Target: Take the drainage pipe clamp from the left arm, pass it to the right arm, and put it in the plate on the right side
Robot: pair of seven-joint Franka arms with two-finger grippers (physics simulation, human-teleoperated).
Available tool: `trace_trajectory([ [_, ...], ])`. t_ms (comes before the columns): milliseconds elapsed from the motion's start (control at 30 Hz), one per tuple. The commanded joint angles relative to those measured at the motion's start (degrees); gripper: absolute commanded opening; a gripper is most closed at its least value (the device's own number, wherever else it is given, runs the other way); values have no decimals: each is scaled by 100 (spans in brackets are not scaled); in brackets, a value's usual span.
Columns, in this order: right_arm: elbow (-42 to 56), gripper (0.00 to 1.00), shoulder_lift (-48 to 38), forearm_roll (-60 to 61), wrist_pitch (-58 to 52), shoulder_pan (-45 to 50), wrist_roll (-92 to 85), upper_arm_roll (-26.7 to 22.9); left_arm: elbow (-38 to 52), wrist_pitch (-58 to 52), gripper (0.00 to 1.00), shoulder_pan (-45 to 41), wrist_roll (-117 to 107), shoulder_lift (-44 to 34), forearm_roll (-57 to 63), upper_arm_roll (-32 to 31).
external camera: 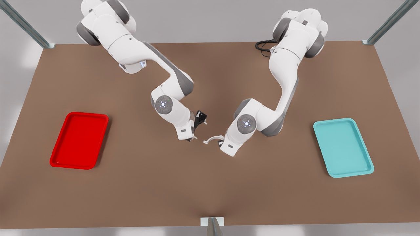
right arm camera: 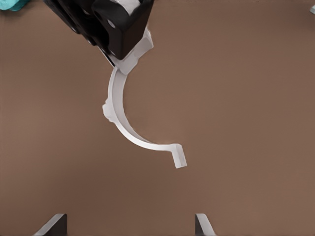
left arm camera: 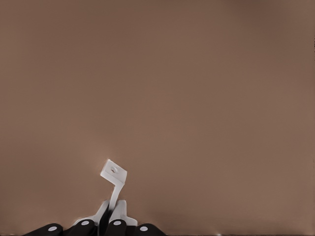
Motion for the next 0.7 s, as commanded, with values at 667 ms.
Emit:
trace_trajectory([
  [667, -444, 100, 675, -108, 2797, -826, -5511, 1177, 12, -163, 21, -79, -1999, 61, -59, -81],
])
